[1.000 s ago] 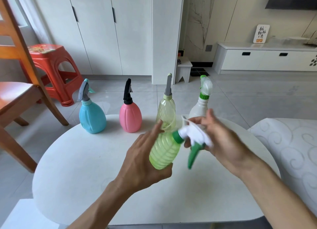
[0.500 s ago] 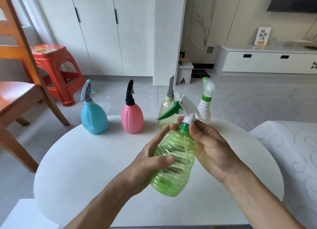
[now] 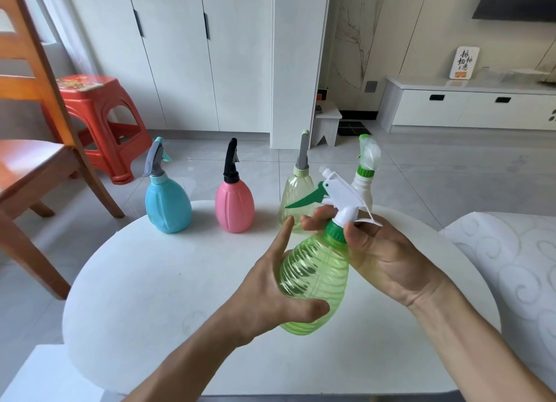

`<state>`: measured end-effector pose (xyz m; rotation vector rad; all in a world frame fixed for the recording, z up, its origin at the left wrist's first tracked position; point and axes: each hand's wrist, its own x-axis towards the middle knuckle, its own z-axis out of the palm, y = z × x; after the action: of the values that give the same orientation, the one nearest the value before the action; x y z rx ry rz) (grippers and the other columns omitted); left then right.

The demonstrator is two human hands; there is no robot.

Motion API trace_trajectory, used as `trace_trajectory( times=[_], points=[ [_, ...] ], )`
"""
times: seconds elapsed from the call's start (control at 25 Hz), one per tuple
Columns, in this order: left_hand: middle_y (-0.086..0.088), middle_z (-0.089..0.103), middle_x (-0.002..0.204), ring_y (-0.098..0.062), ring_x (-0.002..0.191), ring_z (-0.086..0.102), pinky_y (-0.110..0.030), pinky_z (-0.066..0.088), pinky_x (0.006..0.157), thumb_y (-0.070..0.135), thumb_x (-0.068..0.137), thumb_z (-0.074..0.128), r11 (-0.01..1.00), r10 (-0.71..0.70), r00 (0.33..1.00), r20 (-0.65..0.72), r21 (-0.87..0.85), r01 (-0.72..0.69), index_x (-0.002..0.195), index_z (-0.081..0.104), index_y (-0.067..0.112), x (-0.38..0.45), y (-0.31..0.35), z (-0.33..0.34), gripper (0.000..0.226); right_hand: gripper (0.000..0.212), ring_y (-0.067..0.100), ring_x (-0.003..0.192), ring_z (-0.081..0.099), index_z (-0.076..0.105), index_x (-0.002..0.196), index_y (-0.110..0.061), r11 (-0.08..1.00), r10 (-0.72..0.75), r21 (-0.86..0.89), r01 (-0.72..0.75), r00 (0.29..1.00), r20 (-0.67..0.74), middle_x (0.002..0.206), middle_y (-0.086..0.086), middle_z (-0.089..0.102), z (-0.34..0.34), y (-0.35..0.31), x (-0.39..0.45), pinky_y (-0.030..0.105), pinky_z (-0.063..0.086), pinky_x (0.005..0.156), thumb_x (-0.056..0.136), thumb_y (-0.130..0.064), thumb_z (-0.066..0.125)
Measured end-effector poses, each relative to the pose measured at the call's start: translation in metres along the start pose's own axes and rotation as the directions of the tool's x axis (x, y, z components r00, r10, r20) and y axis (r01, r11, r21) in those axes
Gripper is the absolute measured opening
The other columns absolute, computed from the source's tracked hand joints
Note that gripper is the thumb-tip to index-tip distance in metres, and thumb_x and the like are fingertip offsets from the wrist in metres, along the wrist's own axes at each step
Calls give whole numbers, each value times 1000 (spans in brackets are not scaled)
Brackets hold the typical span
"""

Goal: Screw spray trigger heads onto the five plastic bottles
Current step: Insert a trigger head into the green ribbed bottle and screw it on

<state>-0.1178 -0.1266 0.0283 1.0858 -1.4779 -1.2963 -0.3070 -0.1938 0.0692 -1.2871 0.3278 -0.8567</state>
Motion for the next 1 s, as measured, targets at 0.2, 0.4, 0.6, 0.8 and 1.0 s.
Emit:
trace_trajectory(
  times=[0.2, 0.4, 0.6, 0.8, 1.0],
  points=[
    [8, 71, 117, -14, 111, 68, -22, 54, 87, 19, 57, 83, 999, -3, 999, -53, -45, 1, 155, 3, 43, -4, -1, -4, 128, 40, 28, 112, 59, 66, 107, -4, 992, -66, -111, 53, 991, -120, 104, 13, 68, 12, 7, 0, 41, 41, 104, 89, -40, 68],
    [4, 73, 112, -15, 104, 70, -17, 53, 80, 15, 60, 83, 997, 12, 996, -92, -80, -20, 150, 9, 52, -2, -1, 2, 122, 40, 25, 104, 64, 69, 103, -1, 992, -77, -115, 47, 959, -274, 100, 14, 70, 19, 14, 0, 37, 46, 97, 85, -37, 68],
    [9, 75, 105, -10, 96, 71, -14, 53, 75, 20, 57, 82, 997, -2, 990, -144, -75, -9, 150, 10, 51, 1, -1, 8, 122, 35, 24, 102, 65, 72, 99, -4, 994, -52, -111, 14, 934, -354, 97, 12, 72, 19, 15, 2, 37, 49, 98, 84, -36, 69],
    [8, 75, 103, -15, 96, 71, -15, 53, 73, 20, 57, 81, 998, -9, 986, -168, -61, -1, 151, 6, 49, 1, -2, 10, 123, 37, 21, 101, 66, 71, 99, 2, 992, -56, -126, 9, 924, -378, 95, 9, 72, 19, 18, 3, 35, 50, 97, 86, -33, 69],
    [9, 74, 103, -13, 96, 70, -15, 53, 74, 20, 57, 81, 999, -20, 984, -179, -30, 15, 150, 7, 51, 1, -4, 11, 123, 38, 15, 96, 68, 71, 99, 5, 989, -70, -149, 12, 917, -392, 94, 6, 74, 20, 19, 3, 21, 52, 84, 85, -30, 67]
  ],
)
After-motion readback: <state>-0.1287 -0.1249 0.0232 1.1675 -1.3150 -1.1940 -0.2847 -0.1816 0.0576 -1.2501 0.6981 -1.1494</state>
